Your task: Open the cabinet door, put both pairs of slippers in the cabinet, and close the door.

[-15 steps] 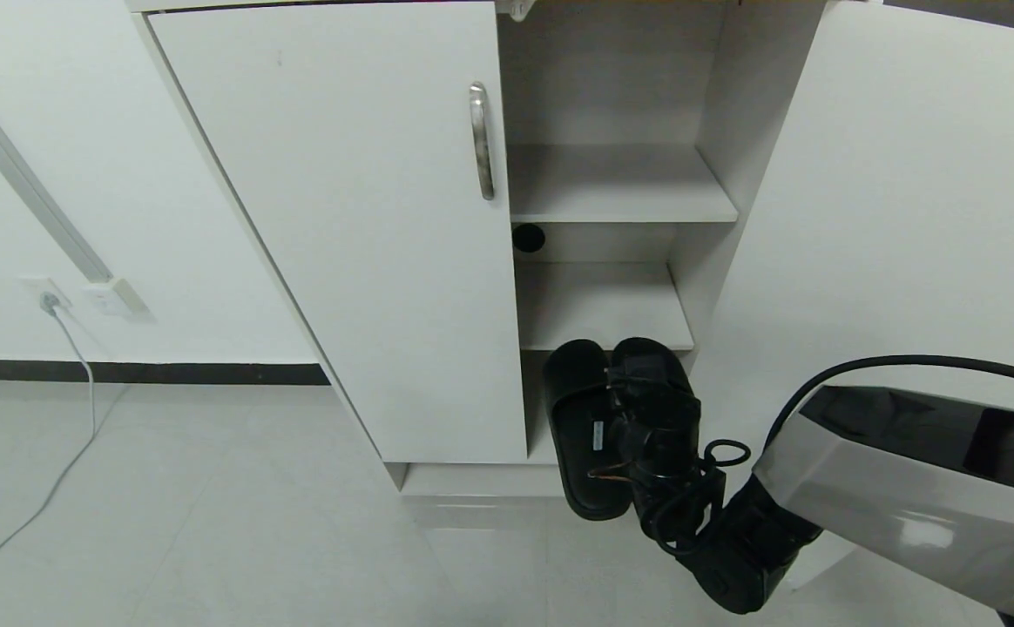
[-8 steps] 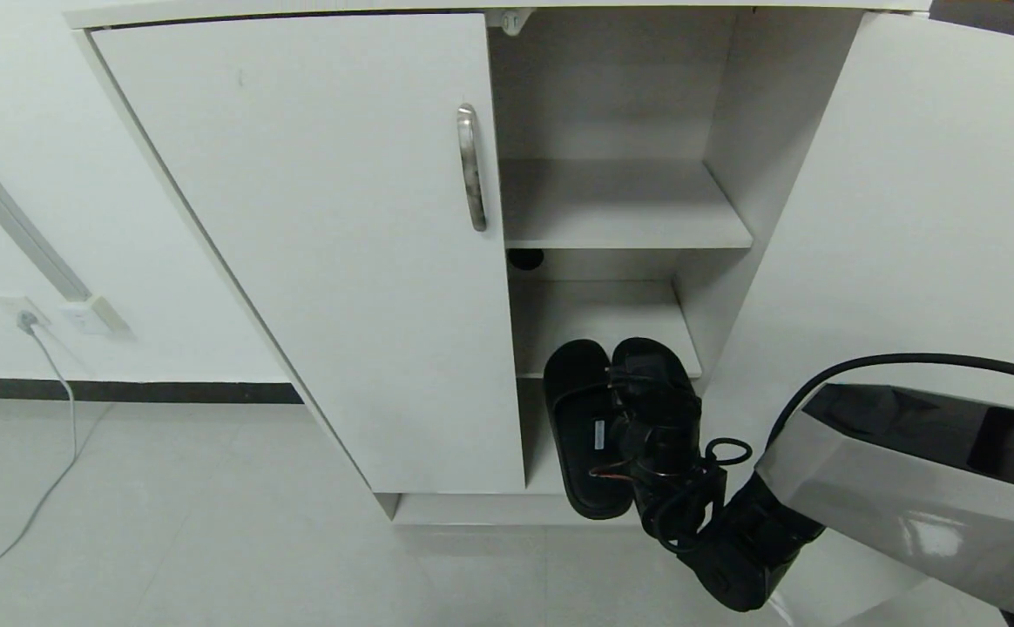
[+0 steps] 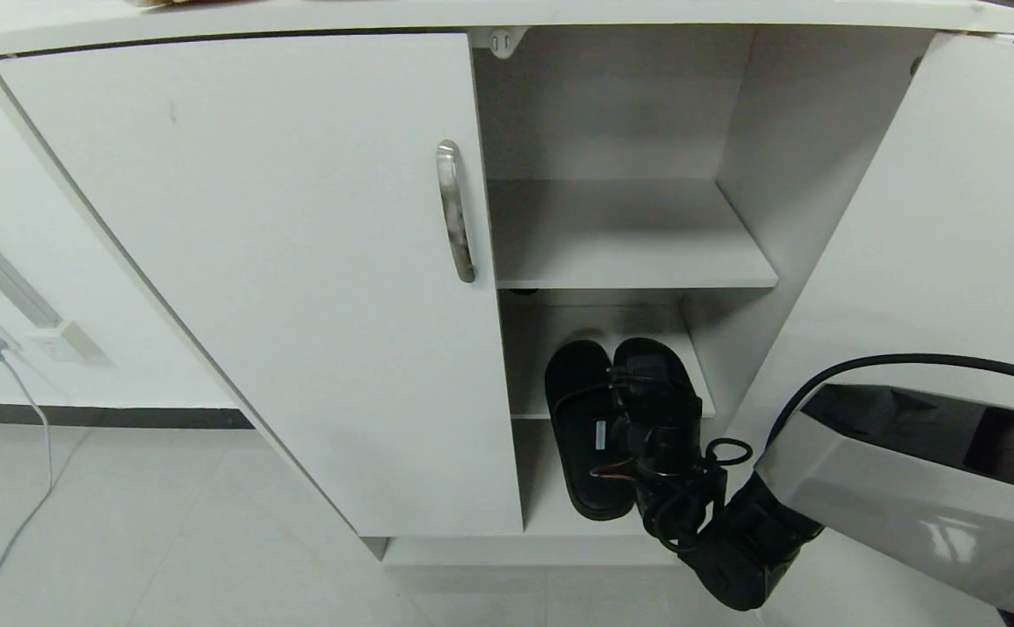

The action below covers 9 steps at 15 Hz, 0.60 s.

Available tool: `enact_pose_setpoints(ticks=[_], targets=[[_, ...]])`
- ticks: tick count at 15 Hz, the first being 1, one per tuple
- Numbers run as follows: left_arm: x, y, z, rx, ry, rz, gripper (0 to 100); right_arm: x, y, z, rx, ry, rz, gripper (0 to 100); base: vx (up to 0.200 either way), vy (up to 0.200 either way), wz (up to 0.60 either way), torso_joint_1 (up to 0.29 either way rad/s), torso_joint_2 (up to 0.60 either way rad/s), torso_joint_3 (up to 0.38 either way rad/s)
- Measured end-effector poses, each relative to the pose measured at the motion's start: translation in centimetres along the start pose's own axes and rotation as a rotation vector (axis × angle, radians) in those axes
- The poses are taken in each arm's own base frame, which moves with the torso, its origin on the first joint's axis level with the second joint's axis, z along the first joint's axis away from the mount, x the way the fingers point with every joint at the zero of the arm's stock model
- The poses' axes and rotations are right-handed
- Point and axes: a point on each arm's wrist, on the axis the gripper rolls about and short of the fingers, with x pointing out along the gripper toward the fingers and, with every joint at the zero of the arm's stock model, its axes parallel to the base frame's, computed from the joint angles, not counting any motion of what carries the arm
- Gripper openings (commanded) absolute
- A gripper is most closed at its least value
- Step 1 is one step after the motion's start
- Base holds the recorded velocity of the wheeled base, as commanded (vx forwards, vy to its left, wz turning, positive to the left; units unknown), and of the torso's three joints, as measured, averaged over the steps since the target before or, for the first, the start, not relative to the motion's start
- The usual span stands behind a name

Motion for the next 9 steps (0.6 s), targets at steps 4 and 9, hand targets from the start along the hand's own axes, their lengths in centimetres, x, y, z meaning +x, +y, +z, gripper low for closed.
enact_pose_setpoints(ticks=[4,9], targets=[[0.0,0.0,0.0,0.0,0.0,0.0,0,1.0,-0.9,0.1,0.01,-0.006,-0.029,0,0.0,0.0,0.0,0.0,0.0,0.0],[0.0,0.0,0.0,-0.001,0.0,0.0,0,3.4,-0.5,0.9,0.019,-0.019,-0.048,0,0.0,0.0,0.0,0.0,0.0,0.0]])
